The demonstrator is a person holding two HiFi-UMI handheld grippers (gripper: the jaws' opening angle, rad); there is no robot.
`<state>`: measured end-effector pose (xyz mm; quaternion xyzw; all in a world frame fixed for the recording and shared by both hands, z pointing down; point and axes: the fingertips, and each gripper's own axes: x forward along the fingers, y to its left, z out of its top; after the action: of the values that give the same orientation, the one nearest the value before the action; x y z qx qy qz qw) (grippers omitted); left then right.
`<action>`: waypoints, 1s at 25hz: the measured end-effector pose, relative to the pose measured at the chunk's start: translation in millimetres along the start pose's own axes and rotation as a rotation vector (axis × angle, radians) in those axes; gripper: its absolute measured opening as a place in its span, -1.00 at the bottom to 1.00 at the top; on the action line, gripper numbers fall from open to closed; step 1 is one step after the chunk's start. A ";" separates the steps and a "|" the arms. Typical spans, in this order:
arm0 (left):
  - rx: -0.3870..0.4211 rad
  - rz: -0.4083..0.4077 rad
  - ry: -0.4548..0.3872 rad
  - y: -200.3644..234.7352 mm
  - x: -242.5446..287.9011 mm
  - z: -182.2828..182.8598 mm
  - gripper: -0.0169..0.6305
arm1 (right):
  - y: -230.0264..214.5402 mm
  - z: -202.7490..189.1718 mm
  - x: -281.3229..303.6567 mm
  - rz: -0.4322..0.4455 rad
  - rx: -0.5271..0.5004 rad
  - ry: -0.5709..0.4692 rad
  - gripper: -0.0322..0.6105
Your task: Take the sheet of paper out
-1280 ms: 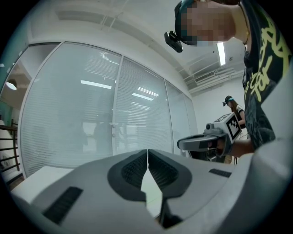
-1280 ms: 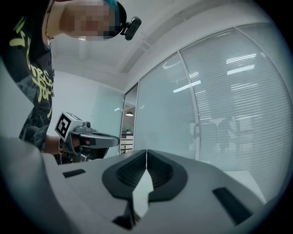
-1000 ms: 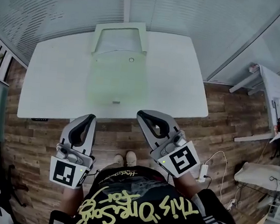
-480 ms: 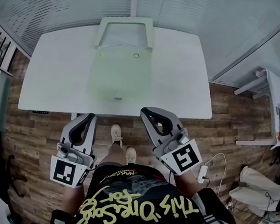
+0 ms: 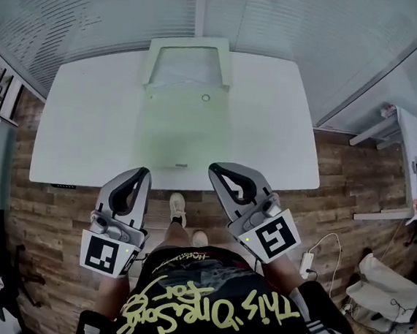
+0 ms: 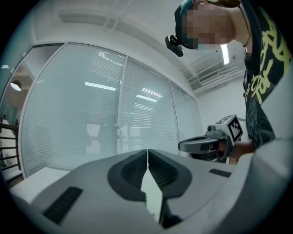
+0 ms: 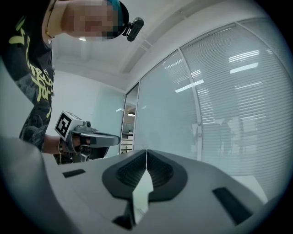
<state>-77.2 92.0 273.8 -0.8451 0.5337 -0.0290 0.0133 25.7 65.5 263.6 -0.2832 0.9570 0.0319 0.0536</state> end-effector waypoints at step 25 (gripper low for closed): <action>0.018 -0.068 -0.007 95.4 81.1 8.0 -0.91 | -67.6 -2.2 97.7 -0.084 -0.016 0.011 -0.87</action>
<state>-127.8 -22.2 263.5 -0.8626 0.5045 -0.0311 0.0217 -19.1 -44.0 251.9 -0.3236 0.9444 0.0357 0.0472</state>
